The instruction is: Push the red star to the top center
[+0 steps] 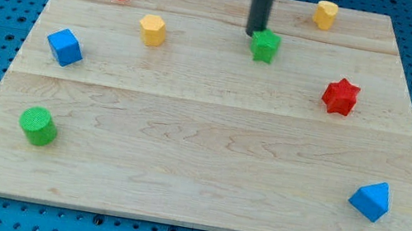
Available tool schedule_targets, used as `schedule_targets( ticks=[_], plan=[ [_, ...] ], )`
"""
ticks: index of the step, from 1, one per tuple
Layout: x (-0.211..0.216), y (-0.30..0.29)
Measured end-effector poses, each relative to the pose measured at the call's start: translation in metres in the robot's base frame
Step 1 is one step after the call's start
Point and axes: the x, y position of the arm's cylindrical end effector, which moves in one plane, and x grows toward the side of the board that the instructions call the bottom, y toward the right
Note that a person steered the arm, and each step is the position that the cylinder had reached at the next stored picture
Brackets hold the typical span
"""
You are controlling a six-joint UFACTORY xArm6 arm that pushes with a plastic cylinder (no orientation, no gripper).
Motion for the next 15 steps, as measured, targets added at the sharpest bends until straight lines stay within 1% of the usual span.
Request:
schedule_targets(
  ticks=[1,2,3,4,5,6,7,8,9,11,12,13,15],
  plan=[
    [0.008,-0.002],
    [0.058,-0.012],
    [0.114,0.049],
    [0.128,0.061],
    [0.116,0.106],
    [0.092,0.140],
    [0.090,0.179],
    [0.090,0.203],
    [0.071,0.195],
    [0.018,0.105],
    [0.010,0.061],
    [0.028,0.039],
    [0.028,-0.011]
  ],
)
